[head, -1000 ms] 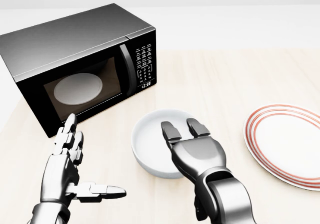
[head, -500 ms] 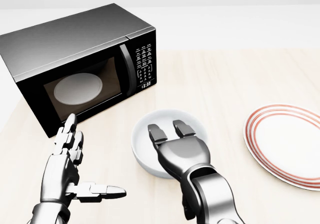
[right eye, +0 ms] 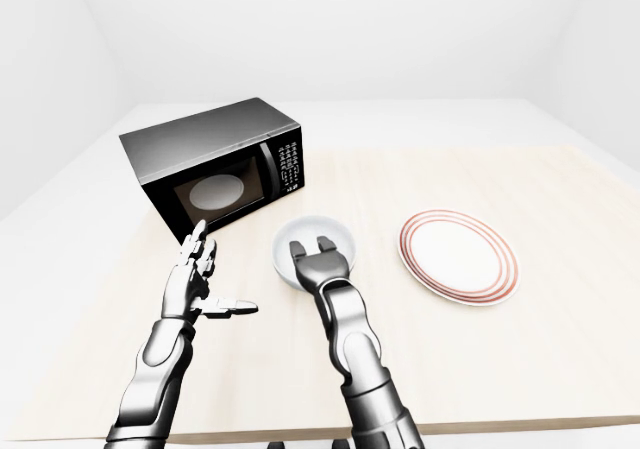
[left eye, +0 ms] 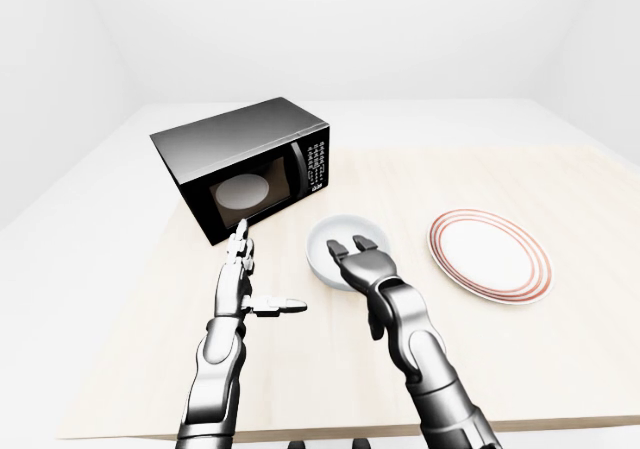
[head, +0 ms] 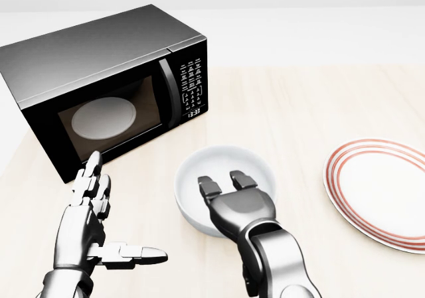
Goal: Pick up the white bowl and put it on the plate.
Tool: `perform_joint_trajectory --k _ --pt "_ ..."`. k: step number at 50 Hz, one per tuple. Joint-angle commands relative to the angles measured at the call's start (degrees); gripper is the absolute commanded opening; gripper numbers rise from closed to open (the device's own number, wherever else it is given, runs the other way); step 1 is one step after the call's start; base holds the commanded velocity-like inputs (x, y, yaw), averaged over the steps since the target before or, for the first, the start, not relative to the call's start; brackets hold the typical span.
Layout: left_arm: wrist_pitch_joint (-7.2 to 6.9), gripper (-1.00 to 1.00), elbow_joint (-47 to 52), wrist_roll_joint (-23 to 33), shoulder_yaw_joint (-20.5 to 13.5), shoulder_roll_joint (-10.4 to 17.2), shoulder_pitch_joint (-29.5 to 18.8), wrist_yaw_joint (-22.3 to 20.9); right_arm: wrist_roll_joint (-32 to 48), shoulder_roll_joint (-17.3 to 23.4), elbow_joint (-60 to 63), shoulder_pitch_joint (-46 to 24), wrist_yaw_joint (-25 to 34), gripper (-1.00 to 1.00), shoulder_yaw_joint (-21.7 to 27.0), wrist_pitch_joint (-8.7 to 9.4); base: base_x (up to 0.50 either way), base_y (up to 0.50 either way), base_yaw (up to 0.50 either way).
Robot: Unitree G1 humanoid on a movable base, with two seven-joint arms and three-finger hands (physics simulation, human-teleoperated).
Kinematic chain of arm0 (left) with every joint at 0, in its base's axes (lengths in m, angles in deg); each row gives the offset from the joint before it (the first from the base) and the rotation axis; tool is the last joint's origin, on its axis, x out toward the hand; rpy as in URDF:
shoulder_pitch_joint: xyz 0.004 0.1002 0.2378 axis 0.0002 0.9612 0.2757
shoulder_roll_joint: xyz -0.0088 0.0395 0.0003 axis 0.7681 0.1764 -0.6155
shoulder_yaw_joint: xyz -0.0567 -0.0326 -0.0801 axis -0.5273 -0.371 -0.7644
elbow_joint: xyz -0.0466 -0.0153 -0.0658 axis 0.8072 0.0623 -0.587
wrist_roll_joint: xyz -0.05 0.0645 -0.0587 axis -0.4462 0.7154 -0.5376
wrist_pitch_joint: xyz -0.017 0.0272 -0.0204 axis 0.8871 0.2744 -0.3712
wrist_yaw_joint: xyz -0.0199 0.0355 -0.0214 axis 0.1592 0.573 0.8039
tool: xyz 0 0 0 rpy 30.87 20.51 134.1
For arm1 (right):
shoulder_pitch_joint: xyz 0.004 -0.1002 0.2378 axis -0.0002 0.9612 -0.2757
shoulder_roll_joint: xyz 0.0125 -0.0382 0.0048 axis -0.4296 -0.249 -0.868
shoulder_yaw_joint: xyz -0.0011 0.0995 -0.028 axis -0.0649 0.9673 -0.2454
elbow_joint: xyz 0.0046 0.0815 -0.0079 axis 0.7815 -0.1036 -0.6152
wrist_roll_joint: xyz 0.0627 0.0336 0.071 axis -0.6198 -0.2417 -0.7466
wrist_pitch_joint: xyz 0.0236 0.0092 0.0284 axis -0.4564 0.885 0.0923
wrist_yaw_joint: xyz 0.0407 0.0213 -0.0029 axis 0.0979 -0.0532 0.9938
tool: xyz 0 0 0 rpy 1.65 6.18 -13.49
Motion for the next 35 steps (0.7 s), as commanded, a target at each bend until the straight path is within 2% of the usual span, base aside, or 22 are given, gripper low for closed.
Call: perform_joint_trajectory --k 1,35 --pt "0.17 1.00 -0.46 0.13 -0.08 0.05 -0.19 0.27 -0.34 0.29 -2.35 -0.03 -0.32 1.00 0.23 0.00 0.00 0.00 0.00" --pt "0.16 1.00 -0.45 0.14 -0.08 0.05 -0.19 0.26 -0.54 1.08 -4.88 -0.08 -1.64 1.00 0.70 0.00 0.00 0.00 0.00"
